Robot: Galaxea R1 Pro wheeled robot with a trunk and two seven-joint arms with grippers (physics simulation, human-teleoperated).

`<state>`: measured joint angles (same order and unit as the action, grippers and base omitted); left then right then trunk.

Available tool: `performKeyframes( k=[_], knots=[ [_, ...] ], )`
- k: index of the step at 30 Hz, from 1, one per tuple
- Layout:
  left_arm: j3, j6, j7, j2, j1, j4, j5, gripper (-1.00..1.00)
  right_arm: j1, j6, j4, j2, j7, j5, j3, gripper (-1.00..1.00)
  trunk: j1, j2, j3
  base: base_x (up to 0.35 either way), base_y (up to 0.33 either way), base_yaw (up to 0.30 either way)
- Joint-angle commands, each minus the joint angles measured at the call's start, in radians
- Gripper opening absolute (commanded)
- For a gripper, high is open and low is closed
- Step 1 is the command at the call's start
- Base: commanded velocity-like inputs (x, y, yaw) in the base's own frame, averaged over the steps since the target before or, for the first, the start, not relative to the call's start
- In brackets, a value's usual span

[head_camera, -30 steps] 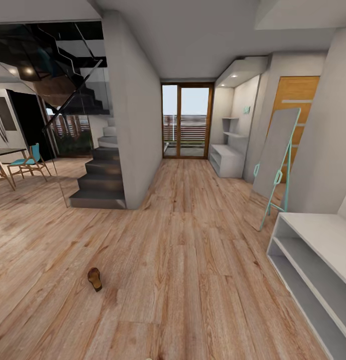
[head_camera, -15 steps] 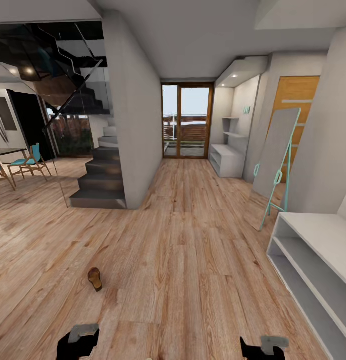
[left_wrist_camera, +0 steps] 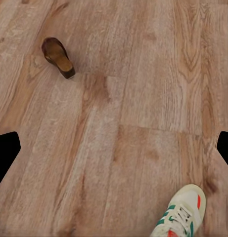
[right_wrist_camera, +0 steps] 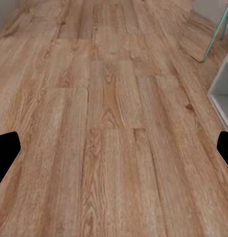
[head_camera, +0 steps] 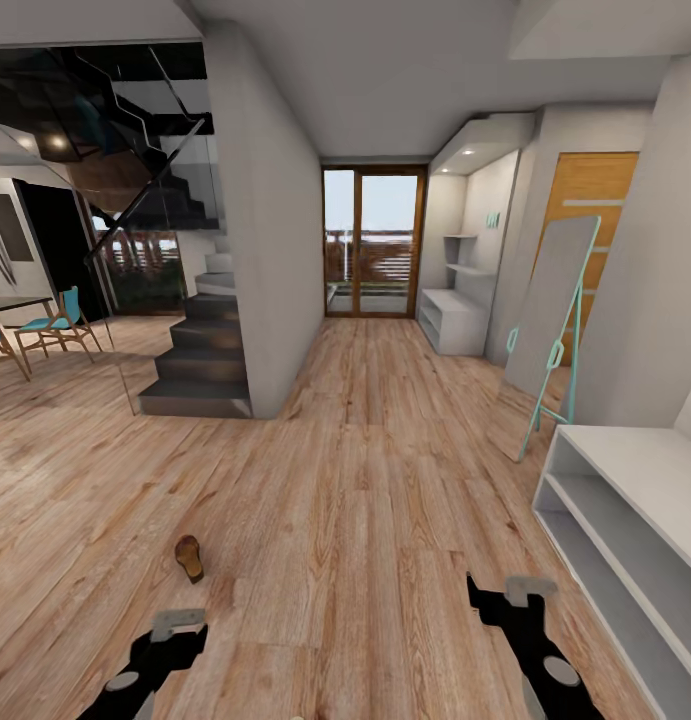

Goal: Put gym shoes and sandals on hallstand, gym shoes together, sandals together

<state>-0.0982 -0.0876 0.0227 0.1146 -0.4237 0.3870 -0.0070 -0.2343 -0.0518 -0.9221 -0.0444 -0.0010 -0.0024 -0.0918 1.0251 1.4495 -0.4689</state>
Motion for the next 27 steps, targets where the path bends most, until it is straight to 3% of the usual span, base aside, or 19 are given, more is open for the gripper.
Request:
performKeyframes(
  k=[1, 6, 17, 27],
  knots=[
    [-0.004, 0.001, 0.007, -0.001, -0.002, -0.001, -0.001, 1.00, -0.007, -0.003, -0.001, 0.000, 0.001, -0.001, 0.000, 1.00, 0.000, 0.001, -0.001, 0.000, 0.000, 0.000],
    [0.001, 0.013, 0.040, -0.001, -0.001, -0.005, -0.003, 1.00, -0.027, -0.005, -0.001, 0.004, 0.004, 0.000, 0.003, 1.00, 0.000, 0.001, -0.001, 0.000, 0.000, 0.000],
    [0.000, 0.010, 0.046, 0.000, 0.007, -0.005, -0.017, 1.00, -0.029, -0.005, 0.003, 0.007, 0.003, 0.004, 0.004, 1.00, 0.000, 0.001, -0.001, 0.006, 0.000, 0.000],
    [0.000, 0.010, 0.046, -0.003, 0.007, -0.005, -0.020, 1.00, -0.030, -0.004, 0.003, 0.007, 0.004, 0.004, 0.005, 1.00, 0.000, 0.001, -0.001, 0.193, 0.000, 0.000]
  ],
)
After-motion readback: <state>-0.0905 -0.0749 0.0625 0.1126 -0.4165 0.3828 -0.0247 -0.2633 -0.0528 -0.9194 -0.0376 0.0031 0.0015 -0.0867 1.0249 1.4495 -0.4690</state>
